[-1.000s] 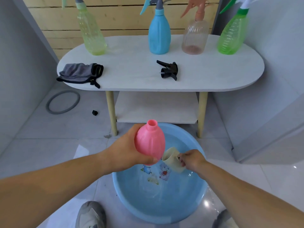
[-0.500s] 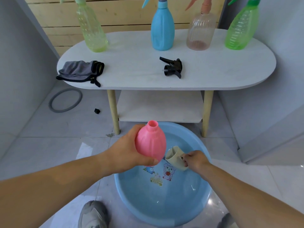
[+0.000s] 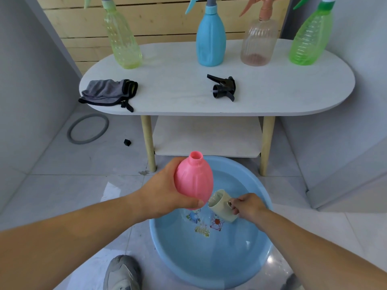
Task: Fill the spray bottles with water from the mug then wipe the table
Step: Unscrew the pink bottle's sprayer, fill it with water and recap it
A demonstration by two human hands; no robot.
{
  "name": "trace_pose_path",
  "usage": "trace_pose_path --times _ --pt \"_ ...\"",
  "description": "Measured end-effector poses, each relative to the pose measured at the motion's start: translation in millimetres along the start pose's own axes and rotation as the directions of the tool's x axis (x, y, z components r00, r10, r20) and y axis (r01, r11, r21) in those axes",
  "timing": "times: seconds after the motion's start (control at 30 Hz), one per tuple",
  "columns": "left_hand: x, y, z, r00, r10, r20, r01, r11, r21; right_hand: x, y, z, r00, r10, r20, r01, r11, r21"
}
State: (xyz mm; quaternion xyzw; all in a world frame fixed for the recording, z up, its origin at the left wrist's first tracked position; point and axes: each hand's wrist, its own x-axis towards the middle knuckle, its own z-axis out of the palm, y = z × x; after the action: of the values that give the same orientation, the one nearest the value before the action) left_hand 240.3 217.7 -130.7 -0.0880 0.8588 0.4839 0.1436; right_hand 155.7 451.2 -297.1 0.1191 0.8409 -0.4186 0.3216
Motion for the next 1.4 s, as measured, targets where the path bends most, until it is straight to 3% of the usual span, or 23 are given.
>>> trace_pose_path --times 0.43,0.7,0.97,1.13,1.4 --pt "-8 10 -15 0.998 0.032 -0.049 -0.034 0.998 -0.044 -54 -42 -35 0.975 -0.219 0.034 0.203 0.944 0.26" --pt "-15 28 -32 0.99 0.06 -0.13 -0.08 0.984 -0.159 -115 -106 -105 0.919 -0.388 -0.069 0.391 0.876 0.283" --pt "-24 42 -34 0.987 0.07 -0.144 -0.097 0.977 -0.19 -185 -144 -153 0.778 -0.589 -0.216 0.627 0.711 0.319" --pt "-25 46 -32 0.987 0.09 -0.134 -0.11 0.982 -0.151 -212 -158 -154 0.711 -0.657 -0.252 0.702 0.637 0.32" --pt "-24 50 -31 0.984 0.12 -0.132 -0.135 0.985 -0.105 -220 -165 -153 0.589 -0.772 -0.238 0.806 0.581 0.112"
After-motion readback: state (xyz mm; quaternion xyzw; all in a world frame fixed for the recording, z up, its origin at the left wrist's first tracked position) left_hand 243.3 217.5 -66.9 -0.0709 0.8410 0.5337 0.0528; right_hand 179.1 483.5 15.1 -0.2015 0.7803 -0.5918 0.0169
